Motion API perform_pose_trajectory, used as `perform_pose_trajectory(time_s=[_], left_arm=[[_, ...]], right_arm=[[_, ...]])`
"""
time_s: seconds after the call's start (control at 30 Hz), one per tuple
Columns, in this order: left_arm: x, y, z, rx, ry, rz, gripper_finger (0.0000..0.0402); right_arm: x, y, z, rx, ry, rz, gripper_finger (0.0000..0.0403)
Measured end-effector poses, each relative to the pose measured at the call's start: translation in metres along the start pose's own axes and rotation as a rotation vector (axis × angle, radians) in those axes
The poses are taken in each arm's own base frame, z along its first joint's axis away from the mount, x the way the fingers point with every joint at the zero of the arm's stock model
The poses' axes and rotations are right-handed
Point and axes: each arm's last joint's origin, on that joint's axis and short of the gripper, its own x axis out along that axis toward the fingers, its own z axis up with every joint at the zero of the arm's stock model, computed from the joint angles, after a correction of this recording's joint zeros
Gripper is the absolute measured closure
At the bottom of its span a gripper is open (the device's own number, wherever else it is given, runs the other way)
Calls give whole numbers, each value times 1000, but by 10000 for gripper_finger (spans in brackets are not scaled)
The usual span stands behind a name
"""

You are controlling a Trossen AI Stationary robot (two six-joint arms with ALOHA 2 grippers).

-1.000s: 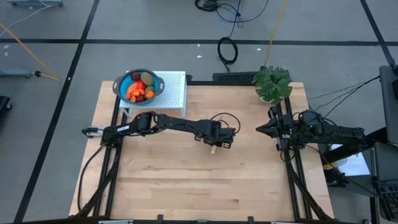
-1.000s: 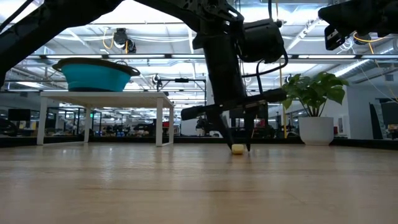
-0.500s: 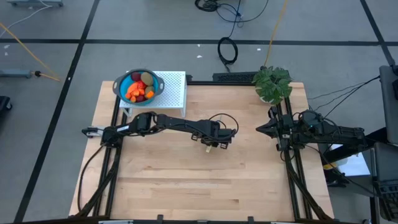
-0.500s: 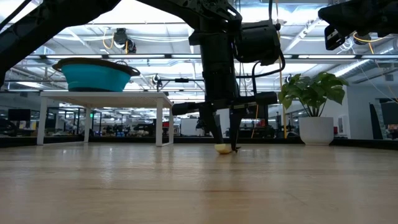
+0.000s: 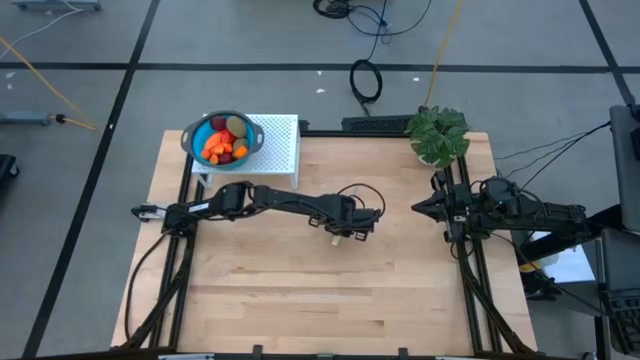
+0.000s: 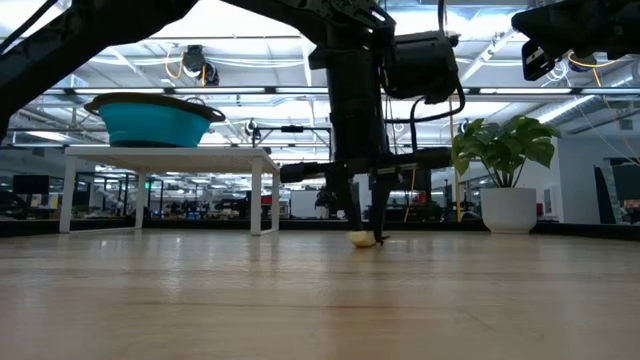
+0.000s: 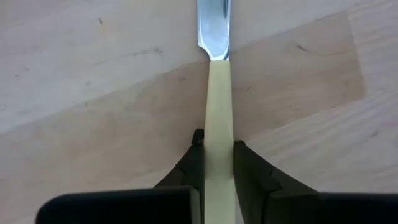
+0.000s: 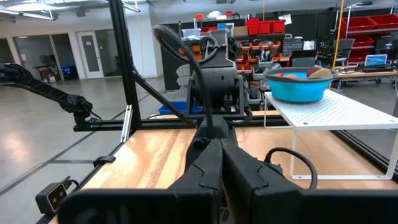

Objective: Pick & Place Fruit
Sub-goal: Put the yellow knife on the shelf

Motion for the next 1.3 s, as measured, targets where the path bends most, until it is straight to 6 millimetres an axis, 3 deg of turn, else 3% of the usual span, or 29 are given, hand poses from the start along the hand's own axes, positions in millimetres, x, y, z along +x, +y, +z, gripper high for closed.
perform_pose_trajectory(time_s=[0.13,0.4,0.83,1.03,1.3], left_arm=[[-11,-3,4,1,-17,-3,357],[-63,-8,17,-13,-92,-28,354],[-169,42,41,-184,-298,-31,355],[-185,70,56,-231,-294,76,359],[-194,106,107,-217,-300,109,357]], right_arm=[[0,0,0,0,0,0,403],[0,0,0,0,0,0,403],[0,0,0,-11,5,-1,403],[0,0,0,-22,6,-1,403],[0,0,-2,2,26,-2,403]])
